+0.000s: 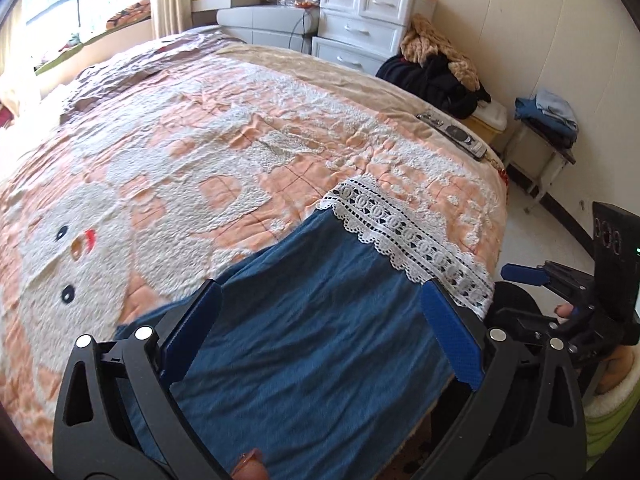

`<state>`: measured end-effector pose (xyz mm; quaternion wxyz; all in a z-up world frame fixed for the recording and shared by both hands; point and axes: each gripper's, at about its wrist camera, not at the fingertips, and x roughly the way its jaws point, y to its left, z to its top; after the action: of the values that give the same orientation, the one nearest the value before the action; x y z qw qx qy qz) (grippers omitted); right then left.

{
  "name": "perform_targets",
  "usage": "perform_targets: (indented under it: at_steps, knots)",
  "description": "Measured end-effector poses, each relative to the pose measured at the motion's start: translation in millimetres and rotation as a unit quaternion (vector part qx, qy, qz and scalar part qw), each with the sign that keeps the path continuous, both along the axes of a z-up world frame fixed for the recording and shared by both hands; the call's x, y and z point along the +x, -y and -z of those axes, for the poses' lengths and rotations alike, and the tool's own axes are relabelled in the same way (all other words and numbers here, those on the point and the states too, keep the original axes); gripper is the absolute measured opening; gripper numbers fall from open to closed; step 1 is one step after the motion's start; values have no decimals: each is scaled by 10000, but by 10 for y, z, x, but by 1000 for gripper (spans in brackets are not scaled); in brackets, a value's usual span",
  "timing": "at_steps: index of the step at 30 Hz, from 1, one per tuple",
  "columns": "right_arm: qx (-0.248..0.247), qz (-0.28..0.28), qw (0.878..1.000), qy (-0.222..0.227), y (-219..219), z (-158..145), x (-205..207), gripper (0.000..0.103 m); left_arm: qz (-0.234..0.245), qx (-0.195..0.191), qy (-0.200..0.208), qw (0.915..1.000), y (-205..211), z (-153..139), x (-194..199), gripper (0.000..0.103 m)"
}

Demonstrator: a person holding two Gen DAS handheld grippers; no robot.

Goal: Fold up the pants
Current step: 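Grasp the lace hem with the left gripper while the right gripper moves toward it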

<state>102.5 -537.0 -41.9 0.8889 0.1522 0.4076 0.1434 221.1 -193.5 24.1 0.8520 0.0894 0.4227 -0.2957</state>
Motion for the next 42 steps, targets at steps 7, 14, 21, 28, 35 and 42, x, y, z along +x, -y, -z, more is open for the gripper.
perform_targets:
  at_steps: [7, 14, 21, 28, 35, 42]
  knots:
    - [68, 44, 10000, -55, 23, 43, 165, 87, 119, 301, -284, 9991, 331, 325, 475, 93]
    - [319, -31, 9988, -379, 11, 191, 286, 63, 499, 331, -362, 9975, 606, 477, 749, 90]
    - [307, -180, 9985, -407, -48, 257, 244, 53, 1090, 193, -693, 9914, 811, 623, 886, 77]
    - [598, -127, 9964, -594, -28, 315, 291, 44, 1225, -363, -1332, 9828, 821, 748, 974, 65]
    - [496, -136, 9978, -417, -89, 237, 258, 28, 1088, -413, -1461, 9824, 737, 735, 1015, 23]
    - [546, -294, 9981, 46, -197, -14, 180, 25, 1072, -664, -1387, 9823, 589, 611, 976, 18]
